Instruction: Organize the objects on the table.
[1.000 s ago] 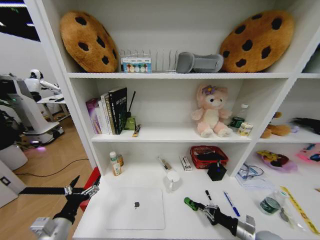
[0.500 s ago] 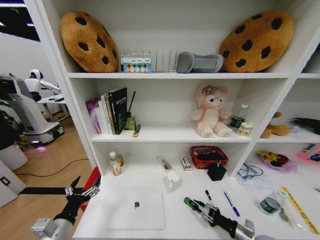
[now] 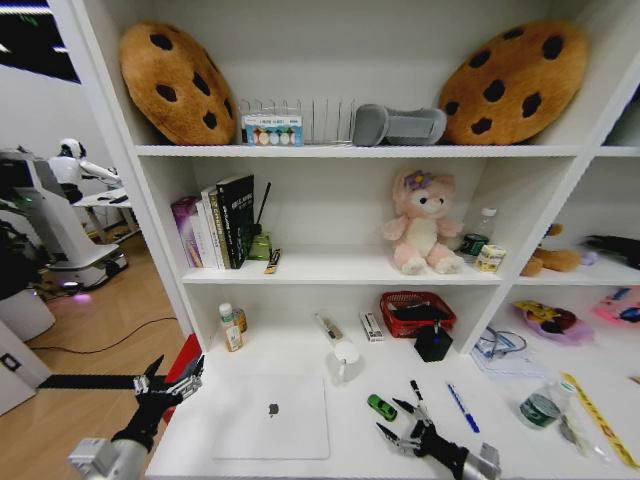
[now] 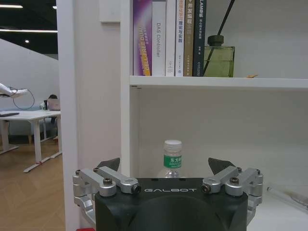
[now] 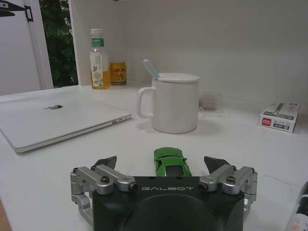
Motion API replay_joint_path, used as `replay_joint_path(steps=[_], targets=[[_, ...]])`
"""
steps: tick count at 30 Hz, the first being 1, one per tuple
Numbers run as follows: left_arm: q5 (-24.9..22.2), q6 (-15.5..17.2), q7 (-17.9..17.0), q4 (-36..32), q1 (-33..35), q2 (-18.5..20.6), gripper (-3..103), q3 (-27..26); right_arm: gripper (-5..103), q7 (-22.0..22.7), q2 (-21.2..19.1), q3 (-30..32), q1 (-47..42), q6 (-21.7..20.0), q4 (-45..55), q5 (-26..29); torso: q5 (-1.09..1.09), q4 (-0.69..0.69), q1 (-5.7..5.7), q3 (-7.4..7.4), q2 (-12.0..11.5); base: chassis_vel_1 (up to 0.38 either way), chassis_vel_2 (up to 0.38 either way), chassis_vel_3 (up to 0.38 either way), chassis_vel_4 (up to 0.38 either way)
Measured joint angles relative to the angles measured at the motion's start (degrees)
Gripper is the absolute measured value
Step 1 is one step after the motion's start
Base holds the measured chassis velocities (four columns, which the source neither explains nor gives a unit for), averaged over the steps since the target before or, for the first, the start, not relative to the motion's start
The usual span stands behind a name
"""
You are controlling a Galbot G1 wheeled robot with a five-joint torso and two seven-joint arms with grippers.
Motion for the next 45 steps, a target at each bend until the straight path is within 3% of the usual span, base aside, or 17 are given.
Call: replay_joint_path(steps=[12,14,17,20,21,26,28,30,45], targets=[[-0.28,-0.44,0.16,1.06,-0.42,0.06,100,0.33,101,1.14,-1.81,-1.68,2.21,-1.53,-0.19,0.44,-0.01,0.00,0.01,0.00,0.00,0.000,0.000,0.000,0.000],[-0.46,-0.43,0.11,1.05,-0.76,0.15,100,0.58,92,1.02,-2.04,-1.63,1.93,-2.02,-0.09,0.89,-0.01,-0.01,0.01,0.00,0.00,0.000,0.000,0.000,0.000],[-0.51,-0.49,0.02,0.65,-0.56,0.13,100,0.53,86,1.02,-2.09,-1.84,1.60,-2.37,0.19,1.00,-0.01,0.00,0.01,0.00,0.00,0.000,0.000,0.000,0.000],[-0.76,-0.65,0.01,0.22,-0.26,-0.03,100,0.21,71,0.99,-2.25,-2.43,1.43,-2.57,-0.10,0.99,0.00,-0.01,0.01,0.00,0.00,0.000,0.000,0.000,0.000],[-0.76,-0.65,0.01,0.22,-0.26,-0.03,100,0.21,71,0.99,-2.25,-2.43,1.43,-2.57,-0.10,0.99,0.00,-0.01,0.01,0.00,0.00,0.000,0.000,0.000,0.000],[-0.85,-0.69,-0.03,0.01,-0.13,-0.32,100,0.04,49,1.00,-2.60,-2.48,1.51,-2.59,-0.03,0.98,0.00,0.00,0.01,0.00,0.00,0.000,0.000,0.000,0.000],[-0.80,-0.69,-0.04,-0.03,-0.14,-0.37,100,0.07,49,0.99,-2.68,-2.29,1.49,-2.59,0.03,0.98,0.00,0.00,0.01,0.00,0.00,0.000,0.000,0.000,0.000],[-0.73,-0.69,-0.17,-0.19,-0.26,-0.47,100,0.17,36,0.94,-2.83,-1.45,0.97,-2.54,0.39,0.98,0.00,0.00,0.01,0.00,0.00,0.000,0.000,0.000,0.000],[-0.85,-0.68,-0.25,-0.62,0.23,-1.14,100,-0.46,36,0.26,-3.14,5.57,-6.00,-1.02,8.93,1.94,-0.01,-0.01,0.01,0.00,0.01,0.000,0.000,0.000,0.000]])
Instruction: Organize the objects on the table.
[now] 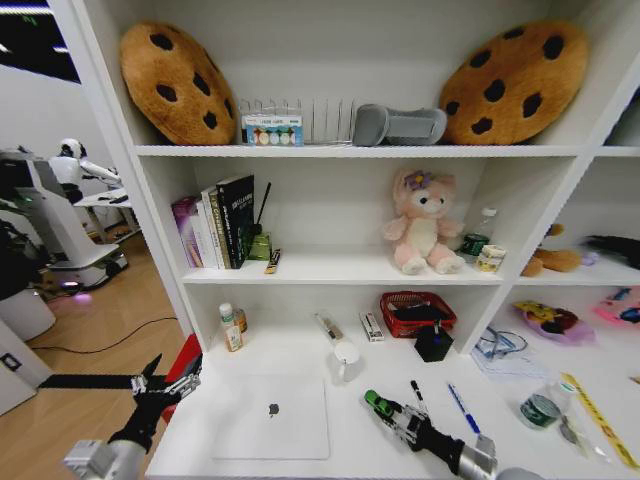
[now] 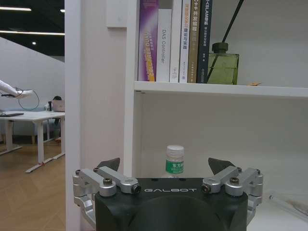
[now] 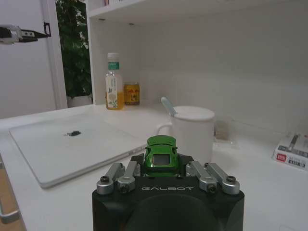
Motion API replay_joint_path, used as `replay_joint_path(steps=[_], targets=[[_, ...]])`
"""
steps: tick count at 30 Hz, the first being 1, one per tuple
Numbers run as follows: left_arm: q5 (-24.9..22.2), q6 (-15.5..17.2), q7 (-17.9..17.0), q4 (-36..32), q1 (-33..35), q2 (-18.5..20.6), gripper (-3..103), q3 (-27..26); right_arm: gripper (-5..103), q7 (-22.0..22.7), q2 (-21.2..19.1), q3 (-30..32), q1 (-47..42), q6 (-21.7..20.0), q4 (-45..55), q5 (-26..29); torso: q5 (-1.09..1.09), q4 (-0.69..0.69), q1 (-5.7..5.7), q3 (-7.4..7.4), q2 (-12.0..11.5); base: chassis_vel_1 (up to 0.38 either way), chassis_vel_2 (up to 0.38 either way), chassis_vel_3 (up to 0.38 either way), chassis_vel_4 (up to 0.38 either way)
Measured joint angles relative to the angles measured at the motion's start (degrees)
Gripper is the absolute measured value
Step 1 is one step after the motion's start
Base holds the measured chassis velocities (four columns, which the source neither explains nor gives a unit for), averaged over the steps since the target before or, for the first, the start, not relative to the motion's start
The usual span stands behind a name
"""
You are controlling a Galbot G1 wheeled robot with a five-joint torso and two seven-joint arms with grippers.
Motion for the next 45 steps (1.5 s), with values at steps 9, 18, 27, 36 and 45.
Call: replay_joint_path(steps=[9,18,27,36,45], targets=[[-0.30,-0.09,0.17,-0.86,-0.16,-0.23,100,-0.37,36,0.13,-0.76,7.41,-4.18,-0.03,11.10,4.37,0.00,0.00,0.00,0.00,0.01,0.000,0.000,0.000,0.000],[0.34,-0.40,0.37,-0.77,-0.06,-1.09,100,0.08,36,6.12,-1.80,9.91,6.10,-6.31,21.61,16.01,0.01,0.00,0.00,0.00,0.00,0.000,0.000,0.000,0.000],[0.47,-1.20,0.78,-0.72,0.34,-2.12,100,-0.12,36,16.89,-6.75,4.23,28.16,-15.52,23.09,27.92,0.01,0.01,0.00,0.01,0.00,0.000,0.000,0.000,0.000],[0.87,-1.34,0.86,-0.65,0.14,-2.42,100,0.36,36,23.64,-9.68,2.18,38.96,-22.40,21.74,34.62,0.00,0.02,0.00,0.01,0.00,0.000,0.000,0.000,0.000],[1.82,-1.45,0.94,-0.16,0.17,-2.41,100,1.25,36,36.04,-9.60,-2.79,49.67,-36.39,17.91,39.71,0.01,0.01,-0.01,0.00,0.00,0.000,0.000,0.000,0.000]])
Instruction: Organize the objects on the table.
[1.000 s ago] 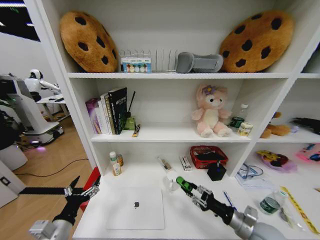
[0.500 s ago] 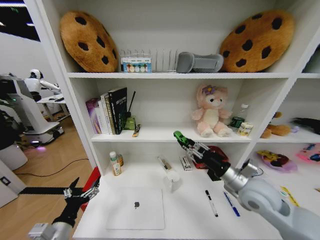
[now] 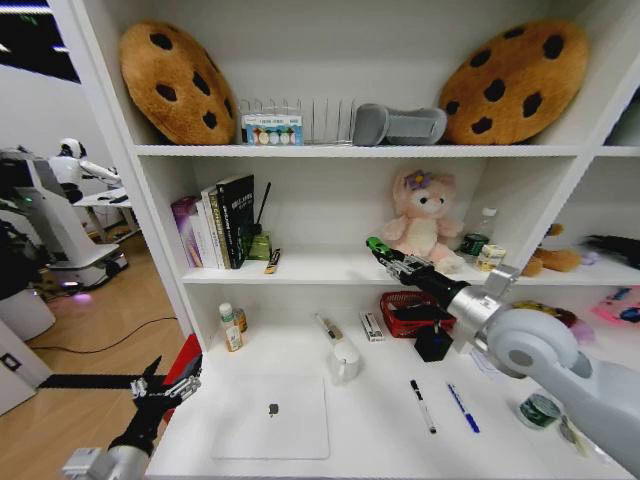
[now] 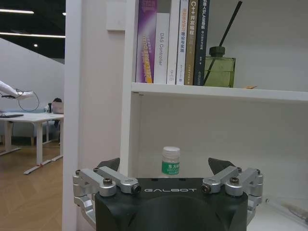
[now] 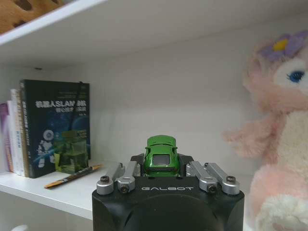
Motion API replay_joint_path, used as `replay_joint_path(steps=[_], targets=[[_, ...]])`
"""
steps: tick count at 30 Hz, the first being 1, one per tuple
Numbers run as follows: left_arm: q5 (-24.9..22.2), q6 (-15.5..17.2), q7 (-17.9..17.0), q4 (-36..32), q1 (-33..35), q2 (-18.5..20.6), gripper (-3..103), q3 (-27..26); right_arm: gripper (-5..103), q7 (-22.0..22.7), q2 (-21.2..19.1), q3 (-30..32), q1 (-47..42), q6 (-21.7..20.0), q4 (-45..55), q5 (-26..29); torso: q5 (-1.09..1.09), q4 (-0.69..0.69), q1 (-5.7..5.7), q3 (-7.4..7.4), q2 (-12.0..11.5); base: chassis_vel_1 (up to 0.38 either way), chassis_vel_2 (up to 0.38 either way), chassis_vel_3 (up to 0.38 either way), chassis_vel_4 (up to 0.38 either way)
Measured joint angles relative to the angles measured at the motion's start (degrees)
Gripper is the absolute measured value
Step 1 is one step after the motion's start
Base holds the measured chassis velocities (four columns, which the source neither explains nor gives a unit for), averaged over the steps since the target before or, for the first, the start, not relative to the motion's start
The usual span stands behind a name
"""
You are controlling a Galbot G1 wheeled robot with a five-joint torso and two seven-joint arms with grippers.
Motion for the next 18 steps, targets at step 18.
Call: replay_joint_path(steps=[18], targets=[[0.43,-0.09,-0.02,0.38,0.37,-0.68,100,-0.46,36,7.17,11.78,-27.04,25.11,-6.25,-14.47,1.05,-0.01,0.00,0.01,0.00,0.00,0.000,0.000,0.000,0.000]])
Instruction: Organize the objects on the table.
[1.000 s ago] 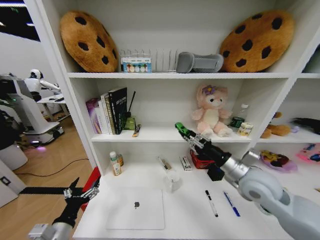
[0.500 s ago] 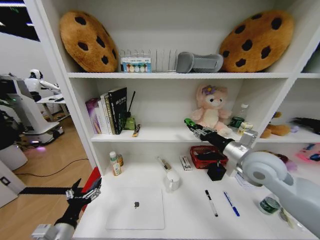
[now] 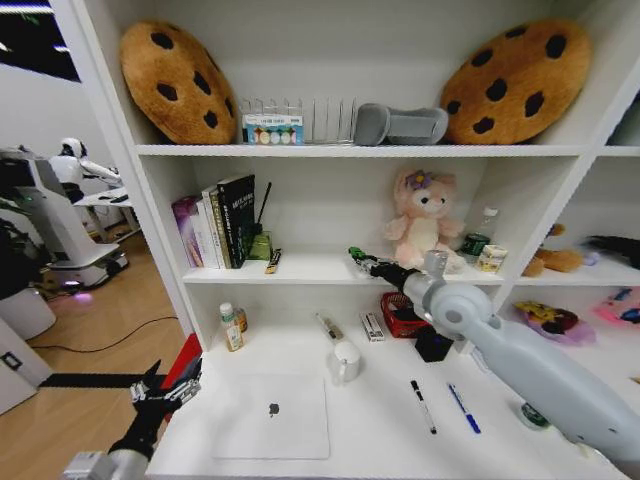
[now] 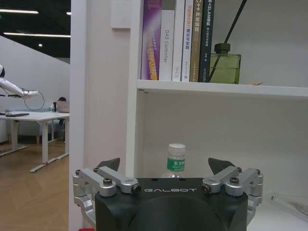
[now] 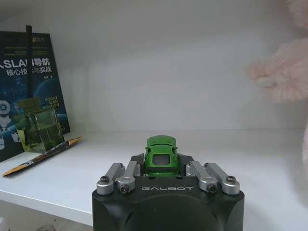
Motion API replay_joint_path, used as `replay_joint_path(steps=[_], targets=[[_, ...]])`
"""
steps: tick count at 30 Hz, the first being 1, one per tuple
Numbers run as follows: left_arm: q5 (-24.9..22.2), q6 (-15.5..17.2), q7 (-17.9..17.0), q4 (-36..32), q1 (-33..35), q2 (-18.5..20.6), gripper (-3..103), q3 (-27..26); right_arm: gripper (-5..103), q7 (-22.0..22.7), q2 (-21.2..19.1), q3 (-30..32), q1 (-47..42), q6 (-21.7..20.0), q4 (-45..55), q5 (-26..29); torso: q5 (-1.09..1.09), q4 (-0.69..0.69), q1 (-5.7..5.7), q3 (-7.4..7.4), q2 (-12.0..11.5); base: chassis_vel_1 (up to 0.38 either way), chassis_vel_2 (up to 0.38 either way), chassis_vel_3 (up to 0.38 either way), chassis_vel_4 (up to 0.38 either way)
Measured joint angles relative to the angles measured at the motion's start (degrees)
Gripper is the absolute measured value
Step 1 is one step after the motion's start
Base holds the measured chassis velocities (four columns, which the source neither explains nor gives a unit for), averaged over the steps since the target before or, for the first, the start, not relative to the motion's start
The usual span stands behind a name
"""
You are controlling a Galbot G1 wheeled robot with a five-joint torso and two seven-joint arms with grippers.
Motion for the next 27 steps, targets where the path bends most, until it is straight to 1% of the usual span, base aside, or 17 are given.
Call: replay_joint_path(steps=[5,11,13,14,16,17,19,20,22,23,26,27], targets=[[0.15,0.00,-0.01,0.17,-0.17,-0.12,100,0.20,36,0.09,0.09,-1.35,0.59,-0.06,-0.57,-0.30,0.00,-0.03,0.00,0.00,0.00,0.000,0.000,0.000,0.000],[0.71,-0.04,-0.01,0.50,-0.62,-0.64,100,0.93,35,0.50,-0.51,-2.55,1.39,-0.63,-0.80,-0.58,0.00,0.00,0.00,-0.01,0.01,0.000,0.000,0.000,0.000],[0.64,-0.06,-0.02,0.42,-0.58,-0.60,100,0.80,45,0.86,-0.74,-2.59,1.56,-1.16,-0.81,-0.13,0.00,-0.01,0.00,-0.01,0.01,0.000,0.000,0.000,0.000],[0.64,-0.06,-0.02,0.42,-0.58,-0.60,100,0.80,45,0.86,-0.74,-2.59,1.56,-1.16,-0.81,-0.13,0.00,-0.01,0.00,-0.01,0.01,0.000,0.000,0.000,0.000],[0.48,-0.23,-0.03,0.40,-0.43,-0.58,100,0.59,56,1.12,-0.72,-2.39,1.43,-1.51,-0.56,0.03,0.00,-0.01,0.00,-0.01,0.01,0.000,0.000,0.000,0.000],[0.48,-0.23,-0.03,0.40,-0.43,-0.58,100,0.59,56,1.12,-0.72,-2.39,1.43,-1.51,-0.56,0.03,0.00,-0.01,0.00,-0.01,0.01,0.000,0.000,0.000,0.000],[0.34,-0.32,-0.04,0.29,-0.27,-0.59,100,0.52,67,1.65,-0.54,-1.94,1.17,-1.85,0.09,0.22,0.01,-0.01,0.00,-0.01,0.01,0.000,0.000,0.000,0.000],[0.34,-0.32,-0.04,0.29,-0.27,-0.59,100,0.52,67,1.65,-0.54,-1.94,1.17,-1.85,0.09,0.22,0.01,-0.01,0.00,-0.01,0.01,0.000,0.000,0.000,0.000],[0.26,-0.34,-0.06,0.23,-0.25,-0.63,100,0.48,78,1.76,-0.76,-0.72,0.84,-1.85,1.42,0.44,0.01,0.00,0.00,0.00,0.01,0.000,0.000,0.000,0.000],[0.26,-0.34,-0.06,0.23,-0.25,-0.63,100,0.48,78,1.76,-0.76,-0.72,0.84,-1.85,1.42,0.44,0.01,0.00,0.00,0.00,0.01,0.000,0.000,0.000,0.000],[0.21,-0.36,-0.28,0.13,-0.41,-0.67,100,0.46,94,0.75,-2.81,3.14,-1.02,-1.11,5.37,1.26,0.01,0.00,0.00,0.00,0.01,0.000,0.000,0.000,0.000],[0.21,-0.36,-0.28,0.13,-0.41,-0.67,100,0.46,94,0.75,-2.81,3.14,-1.02,-1.11,5.37,1.26,0.01,0.00,0.00,0.00,0.01,0.000,0.000,0.000,0.000]])
